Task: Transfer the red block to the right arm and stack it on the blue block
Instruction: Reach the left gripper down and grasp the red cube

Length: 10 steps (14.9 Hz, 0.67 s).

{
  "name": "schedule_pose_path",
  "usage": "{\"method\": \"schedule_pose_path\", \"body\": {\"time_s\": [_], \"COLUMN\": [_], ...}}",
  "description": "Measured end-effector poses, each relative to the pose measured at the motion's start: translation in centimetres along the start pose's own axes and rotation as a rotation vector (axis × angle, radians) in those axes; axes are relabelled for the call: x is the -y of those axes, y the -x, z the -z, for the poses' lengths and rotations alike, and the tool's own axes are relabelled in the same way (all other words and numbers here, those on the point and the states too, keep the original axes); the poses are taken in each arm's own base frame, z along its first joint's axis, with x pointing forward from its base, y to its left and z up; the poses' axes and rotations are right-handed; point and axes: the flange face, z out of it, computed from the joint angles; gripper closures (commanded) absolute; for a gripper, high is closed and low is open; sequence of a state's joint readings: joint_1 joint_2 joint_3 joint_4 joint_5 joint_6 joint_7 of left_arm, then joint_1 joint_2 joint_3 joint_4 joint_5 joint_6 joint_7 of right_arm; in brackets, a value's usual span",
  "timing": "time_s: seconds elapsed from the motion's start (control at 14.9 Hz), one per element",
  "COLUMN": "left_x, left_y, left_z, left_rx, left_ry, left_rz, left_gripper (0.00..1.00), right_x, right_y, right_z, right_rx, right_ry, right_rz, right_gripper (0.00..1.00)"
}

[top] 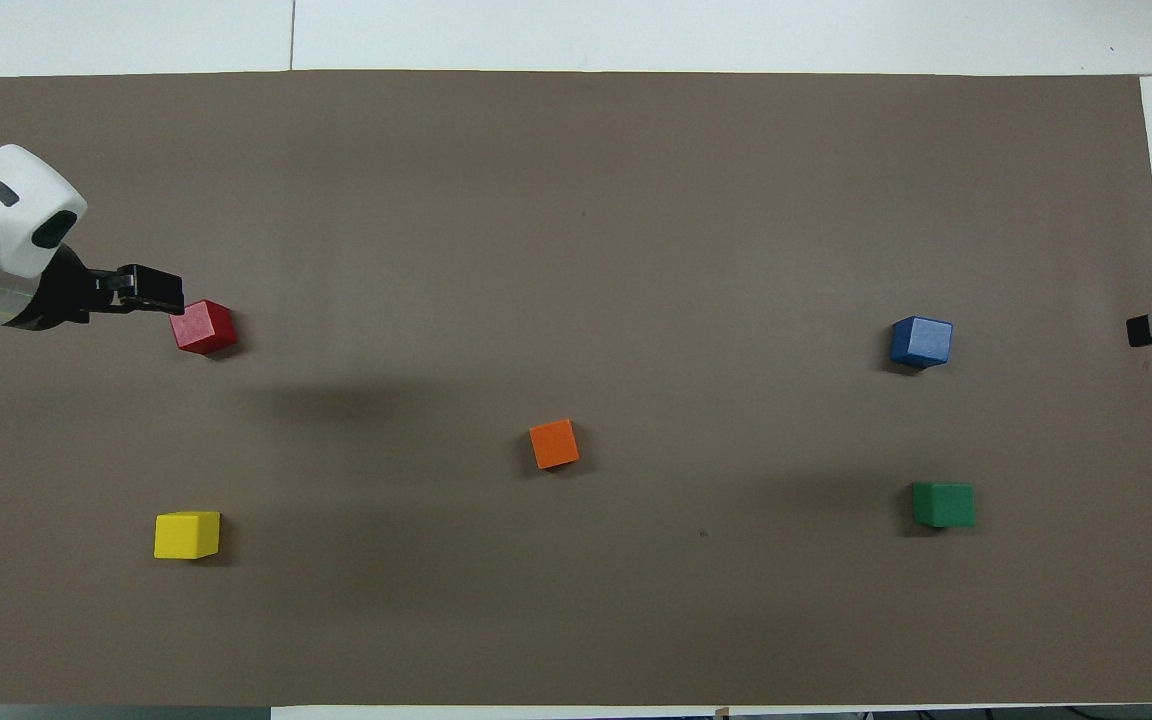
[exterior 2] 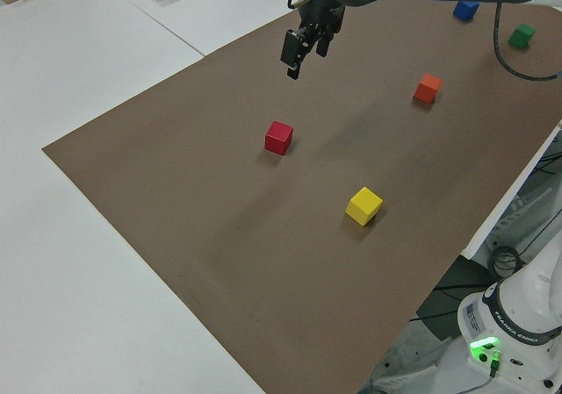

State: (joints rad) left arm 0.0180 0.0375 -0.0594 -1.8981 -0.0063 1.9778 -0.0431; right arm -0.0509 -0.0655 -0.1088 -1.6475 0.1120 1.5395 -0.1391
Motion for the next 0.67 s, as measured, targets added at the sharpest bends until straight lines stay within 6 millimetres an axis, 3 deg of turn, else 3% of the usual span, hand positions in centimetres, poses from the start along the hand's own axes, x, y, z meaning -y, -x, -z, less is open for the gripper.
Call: {"method": "schedule_pose_path", "body": {"time_s": [0.2,0.33,0.67], "left_x": [1.0,1.5,1.6], "left_y": [0.4,0.7,-0.2], "left_z": [-5.8,-8.6,-11.5], "left_rx": [-0.012,-0.014,-0.041], "left_ry": [0.001,0.002,0.008], "left_rz": [0.017,0.033,0.12], "left_gripper": [0.0,0.0,0.0], "right_x": [0.2,0.1,-1.7], "right_y": [0.9,1.6,2.3], "right_z": [-1.9,-3.1,-6.2], "right_rx": [-0.029,-0.038,-0.061], "right_ry": [-0.104,-0.206,-0.518], "right_rz": [0.0,0.0,-0.027], "right_gripper": [0.0,0.0,0.0]}}
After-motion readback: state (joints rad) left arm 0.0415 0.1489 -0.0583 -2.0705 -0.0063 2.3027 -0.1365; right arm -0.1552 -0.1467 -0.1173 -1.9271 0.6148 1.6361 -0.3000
